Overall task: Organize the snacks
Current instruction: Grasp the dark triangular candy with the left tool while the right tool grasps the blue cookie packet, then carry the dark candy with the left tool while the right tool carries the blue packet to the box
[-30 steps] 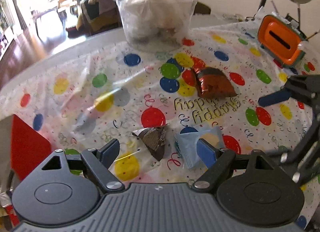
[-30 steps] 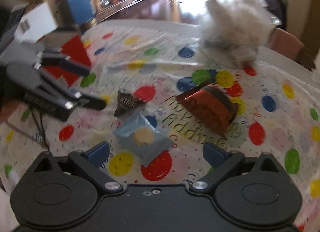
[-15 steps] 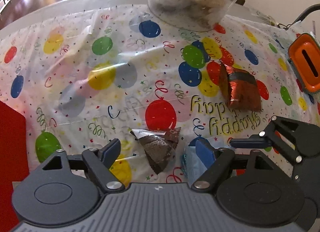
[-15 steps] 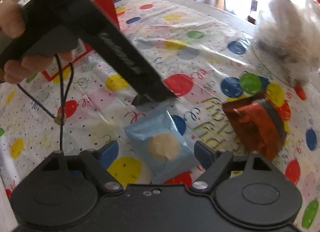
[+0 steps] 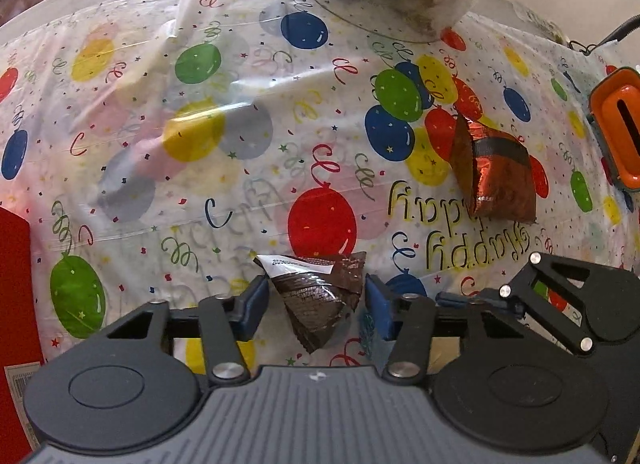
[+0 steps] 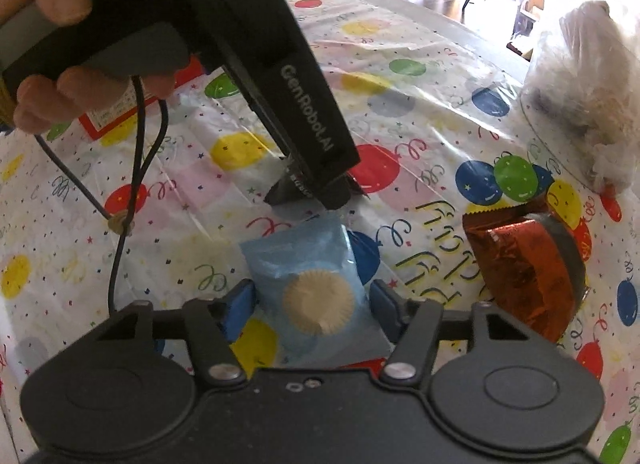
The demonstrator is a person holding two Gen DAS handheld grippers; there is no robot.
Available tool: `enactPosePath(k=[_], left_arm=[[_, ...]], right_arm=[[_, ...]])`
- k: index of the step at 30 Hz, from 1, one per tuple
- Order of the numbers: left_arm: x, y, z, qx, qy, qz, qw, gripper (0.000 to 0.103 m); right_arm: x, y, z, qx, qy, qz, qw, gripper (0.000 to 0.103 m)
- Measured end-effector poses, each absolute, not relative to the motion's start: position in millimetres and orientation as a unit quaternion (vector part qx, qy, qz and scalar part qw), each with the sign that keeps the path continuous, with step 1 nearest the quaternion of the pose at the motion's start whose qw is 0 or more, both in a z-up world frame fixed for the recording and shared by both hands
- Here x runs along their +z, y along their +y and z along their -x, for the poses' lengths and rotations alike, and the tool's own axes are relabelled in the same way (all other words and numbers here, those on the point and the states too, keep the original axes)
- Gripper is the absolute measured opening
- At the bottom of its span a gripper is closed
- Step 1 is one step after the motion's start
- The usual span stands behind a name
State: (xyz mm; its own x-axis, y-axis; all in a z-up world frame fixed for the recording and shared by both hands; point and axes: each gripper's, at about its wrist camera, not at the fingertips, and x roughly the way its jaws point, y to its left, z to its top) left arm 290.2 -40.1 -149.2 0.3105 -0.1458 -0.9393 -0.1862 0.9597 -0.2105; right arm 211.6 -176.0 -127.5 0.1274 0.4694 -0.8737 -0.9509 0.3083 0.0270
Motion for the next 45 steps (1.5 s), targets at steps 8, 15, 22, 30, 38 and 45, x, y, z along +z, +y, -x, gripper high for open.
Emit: enactPosePath(k=[8,15,22,30,38,45], left_arm=[[-148.8,-42.4,-283.2,0.018,0.584,0.134,0.801,0.029],[-145.1,-35.6,-268.1,0.027,0.574,0.153,0.804,0.025],[-134.7,-27.8,-240.9,0.029,0.566,0.173,0.806,0.025],[-104.5,-27.1,-199.8,0.026,0.542,0.167,0.823,0.025],[-52.0,-18.4,-149.5,0.026,0.491,0.14,0.86,0.025],[-24.7,11.9,-115.4,0.032,0.472,0.146,0.869,0.025]], right_arm=[[-125.4,-180.7,-198.3,0.499,0.418,0.281,0.705,0.048],[-123.8,-192.8,-195.7,0.474,0.435,0.243,0.726,0.047],[-111.4,-206.7,-183.5,0.445,0.449,0.206,0.747,0.047],[-82.8,-211.5,-157.9,0.422,0.439,0.18,0.772,0.047],[-43.6,-201.4,-136.8,0.411,0.429,0.144,0.791,0.047],[-15.6,-173.8,-114.3,0.411,0.418,0.139,0.798,0.047]])
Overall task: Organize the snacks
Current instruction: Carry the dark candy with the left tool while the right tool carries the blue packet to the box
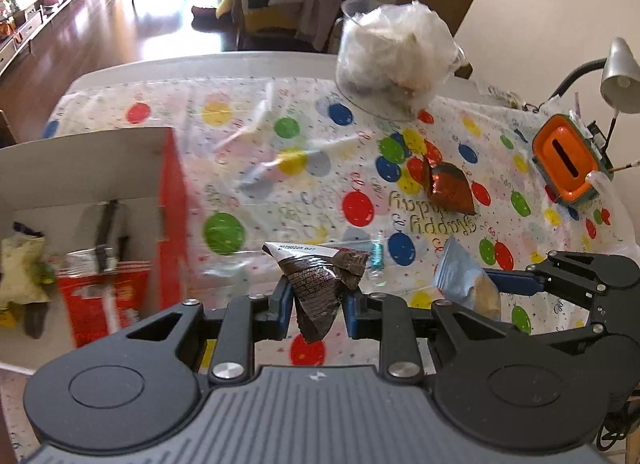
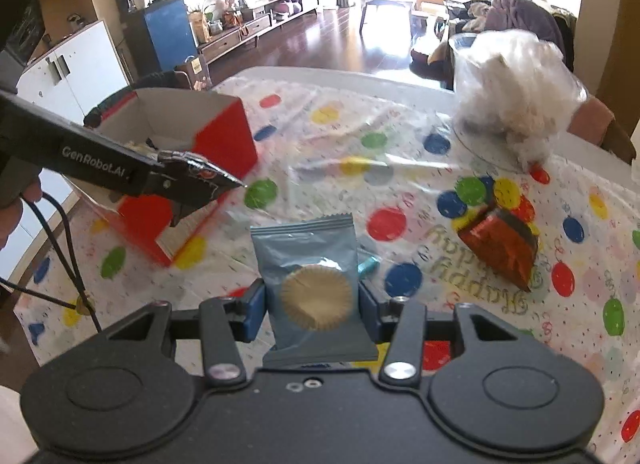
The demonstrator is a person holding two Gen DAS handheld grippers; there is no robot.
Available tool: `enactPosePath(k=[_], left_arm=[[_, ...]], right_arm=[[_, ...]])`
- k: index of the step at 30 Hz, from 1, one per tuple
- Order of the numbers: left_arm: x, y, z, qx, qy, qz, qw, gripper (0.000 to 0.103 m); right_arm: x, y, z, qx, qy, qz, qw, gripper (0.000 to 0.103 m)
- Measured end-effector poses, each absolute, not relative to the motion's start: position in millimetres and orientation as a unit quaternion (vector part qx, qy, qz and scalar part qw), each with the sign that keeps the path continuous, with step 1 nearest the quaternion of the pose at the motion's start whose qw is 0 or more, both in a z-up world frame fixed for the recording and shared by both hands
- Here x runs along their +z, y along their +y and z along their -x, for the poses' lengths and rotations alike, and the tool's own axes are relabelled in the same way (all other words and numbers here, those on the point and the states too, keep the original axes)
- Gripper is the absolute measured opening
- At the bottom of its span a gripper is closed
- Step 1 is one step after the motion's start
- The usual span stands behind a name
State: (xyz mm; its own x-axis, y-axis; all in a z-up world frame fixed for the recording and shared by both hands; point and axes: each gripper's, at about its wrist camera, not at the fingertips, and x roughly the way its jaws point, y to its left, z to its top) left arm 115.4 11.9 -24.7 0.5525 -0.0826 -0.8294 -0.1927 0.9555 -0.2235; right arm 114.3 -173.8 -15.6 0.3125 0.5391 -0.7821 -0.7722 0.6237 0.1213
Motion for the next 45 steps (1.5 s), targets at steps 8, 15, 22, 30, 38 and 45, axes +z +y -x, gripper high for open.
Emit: enactPosePath(k=[8,15,22,30,38,45], left_arm=[[-4.2,58.5,-78.5,0.043,0.451,0.161,0.877,0.025],[2.6,110.3,-51.4,0.073,0.441,0.167,0.879,0.025],[-0.7,161.0,-31.6,0.102,0.44,0.173,0.875,0.025],[-12.1,214.9,-24.5,0.137,0.451,0.164,0.866,0.025],[-35.5,258.0,-38.0,0.161,0.486,0.149,0.846,0.025],[-54.1,278.8,-57.7,0.155,0.524,0.122,0.828,0.025]], right_arm=[[5.7,-127.9,-93.2,0.421,0.405,0.135,0.801,0.047],[14.9,-79.1,-79.2,0.438,0.397,0.13,0.796,0.047],[17.2,-23.7,-67.0,0.452,0.391,0.132,0.791,0.047],[7.3,32.1,-76.8,0.446,0.42,0.11,0.783,0.047],[-9.2,84.8,-92.6,0.425,0.448,0.12,0.777,0.047],[-32.9,128.8,-108.7,0.41,0.465,0.161,0.768,0.047]])
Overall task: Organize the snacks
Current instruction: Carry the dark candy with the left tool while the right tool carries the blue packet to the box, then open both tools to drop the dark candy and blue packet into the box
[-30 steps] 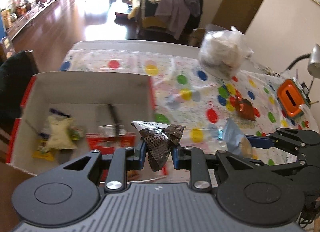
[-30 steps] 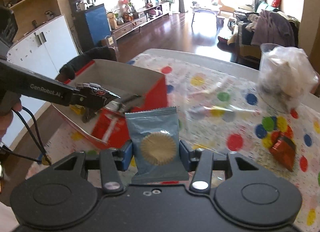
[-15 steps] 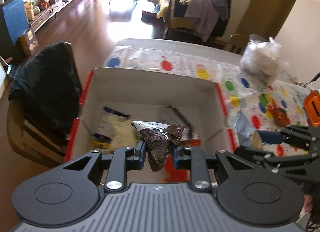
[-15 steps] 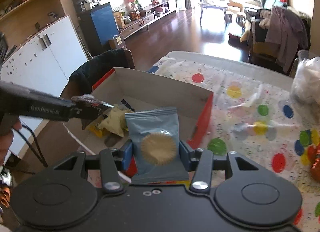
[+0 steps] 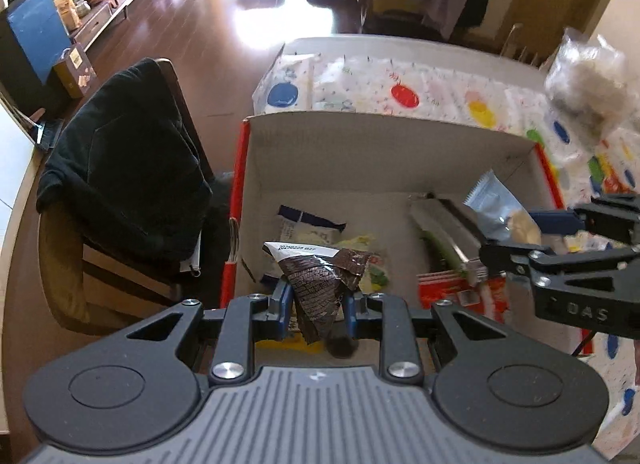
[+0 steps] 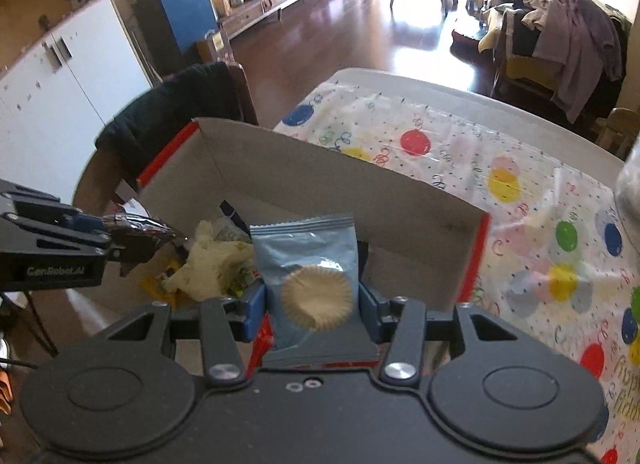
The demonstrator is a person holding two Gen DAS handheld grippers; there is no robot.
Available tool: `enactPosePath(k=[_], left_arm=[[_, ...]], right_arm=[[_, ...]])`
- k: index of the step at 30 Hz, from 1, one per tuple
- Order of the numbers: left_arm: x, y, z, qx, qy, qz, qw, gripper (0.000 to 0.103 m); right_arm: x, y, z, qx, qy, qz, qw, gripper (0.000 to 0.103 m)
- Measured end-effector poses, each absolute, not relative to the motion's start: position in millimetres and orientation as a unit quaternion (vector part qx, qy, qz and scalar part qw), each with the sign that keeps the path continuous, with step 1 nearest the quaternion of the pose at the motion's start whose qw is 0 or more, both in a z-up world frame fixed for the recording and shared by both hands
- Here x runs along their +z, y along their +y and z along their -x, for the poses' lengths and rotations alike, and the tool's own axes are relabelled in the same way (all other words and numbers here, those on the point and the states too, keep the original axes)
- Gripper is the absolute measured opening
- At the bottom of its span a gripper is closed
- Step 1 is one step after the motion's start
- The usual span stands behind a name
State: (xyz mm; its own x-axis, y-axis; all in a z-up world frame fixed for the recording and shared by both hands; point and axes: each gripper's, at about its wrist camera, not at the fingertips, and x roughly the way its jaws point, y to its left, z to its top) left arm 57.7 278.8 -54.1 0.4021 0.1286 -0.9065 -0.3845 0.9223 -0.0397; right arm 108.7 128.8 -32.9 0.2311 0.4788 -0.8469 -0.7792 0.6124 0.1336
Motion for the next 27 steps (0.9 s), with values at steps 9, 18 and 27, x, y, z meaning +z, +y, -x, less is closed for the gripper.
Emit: enactPosePath(k=[9,18,27], left_arm=[[-76.6,279.8,-81.3,0.145,0.57,0.073,0.805,0.025],[-93.5,282.8,-93.8,0.132,0.602,0.072,0.784,0.025],[-94.2,281.9,-90.5,0.136,0.601,0.086,0.783,0.025]], right_arm=[[-58.2,165.2,-117.2,0.408,0.48,0.211,0.747,0.047],[-66.9,171.1,-117.6,0.404,0.487,0.229,0.74,0.047],[-59.0,163.3,-117.1,0.406,0.489,0.21,0.743,0.051]])
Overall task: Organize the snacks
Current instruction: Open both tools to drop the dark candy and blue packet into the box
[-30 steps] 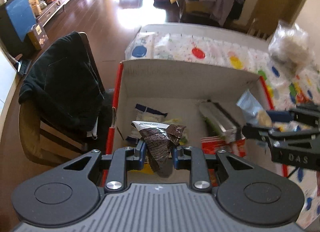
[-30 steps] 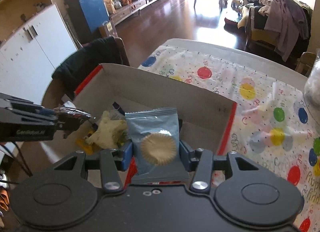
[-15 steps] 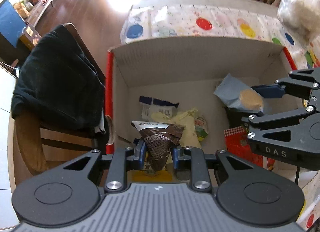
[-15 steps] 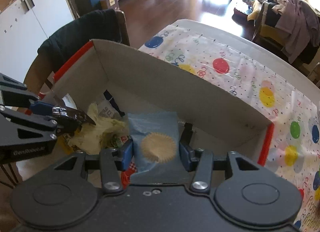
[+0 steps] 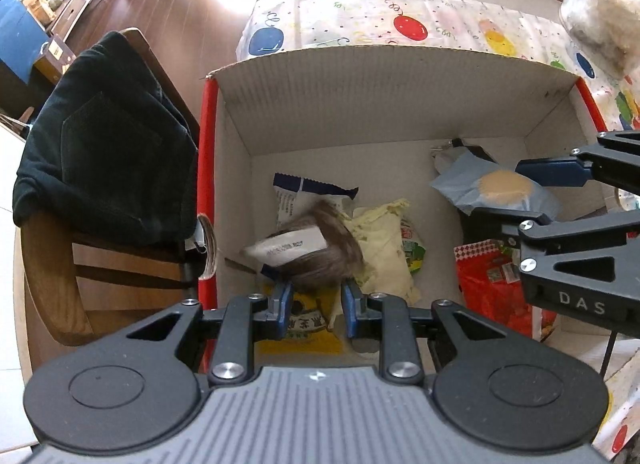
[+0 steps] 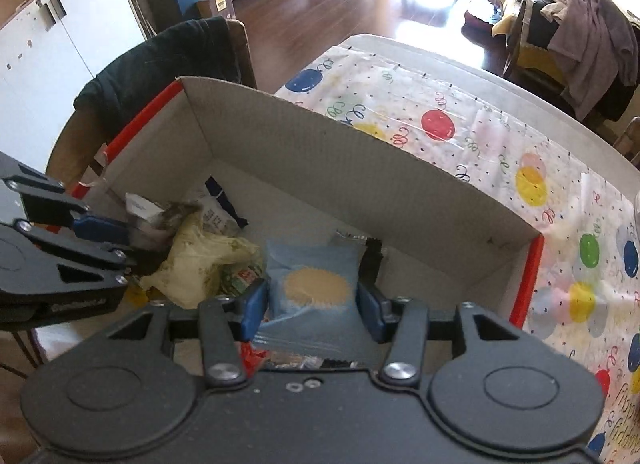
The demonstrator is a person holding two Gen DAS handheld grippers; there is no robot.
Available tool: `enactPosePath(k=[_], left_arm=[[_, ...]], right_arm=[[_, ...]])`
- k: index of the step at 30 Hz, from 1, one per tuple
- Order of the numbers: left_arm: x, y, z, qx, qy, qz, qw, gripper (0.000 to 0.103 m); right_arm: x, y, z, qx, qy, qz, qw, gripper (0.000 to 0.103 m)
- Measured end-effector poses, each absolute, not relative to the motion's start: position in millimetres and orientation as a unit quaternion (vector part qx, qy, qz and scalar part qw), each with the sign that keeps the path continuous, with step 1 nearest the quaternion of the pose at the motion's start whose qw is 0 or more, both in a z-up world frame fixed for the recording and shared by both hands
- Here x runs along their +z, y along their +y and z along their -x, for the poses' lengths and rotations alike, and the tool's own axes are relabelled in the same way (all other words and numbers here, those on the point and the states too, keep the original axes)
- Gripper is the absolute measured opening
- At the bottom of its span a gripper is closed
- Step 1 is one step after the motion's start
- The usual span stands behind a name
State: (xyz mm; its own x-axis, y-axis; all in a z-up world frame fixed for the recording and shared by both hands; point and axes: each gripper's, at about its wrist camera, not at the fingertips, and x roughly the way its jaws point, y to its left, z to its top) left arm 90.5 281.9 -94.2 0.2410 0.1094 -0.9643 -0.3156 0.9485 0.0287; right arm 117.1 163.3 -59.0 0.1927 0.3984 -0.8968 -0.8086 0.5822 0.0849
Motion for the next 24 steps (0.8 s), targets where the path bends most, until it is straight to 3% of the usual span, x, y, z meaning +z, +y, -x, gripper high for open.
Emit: enactPosePath(k=[11,19,21,23,24], left_arm=[[-72.6,266.2,-75.0,0.127,0.576,0.091,0.802,0.026],[-52.1,249.9,-62.1,0.124,0.548,0.093,0.822,0.03],[-46.9,245.1,-58.6,0.123,0.541,0.093,0.827,0.035],[-41.6,241.1,-54.8,0.122,0.53,0.094,0.834,0.054],[-37.9,238.1,-52.5,0.121,0.523,0.092,0.839,0.056]], right_arm=[[-32.5,143.9,-102.7,0.421,0.474,0.18,0.752,0.063],[-12.1,118.1,-96.7,0.422,0.46,0.157,0.765,0.067],[-7.1,110.4,-94.7,0.423,0.456,0.151,0.769,0.07],[-2.3,102.3,-92.3,0.423,0.451,0.144,0.773,0.072],[0.4,97.7,-91.0,0.424,0.449,0.14,0.774,0.073]])
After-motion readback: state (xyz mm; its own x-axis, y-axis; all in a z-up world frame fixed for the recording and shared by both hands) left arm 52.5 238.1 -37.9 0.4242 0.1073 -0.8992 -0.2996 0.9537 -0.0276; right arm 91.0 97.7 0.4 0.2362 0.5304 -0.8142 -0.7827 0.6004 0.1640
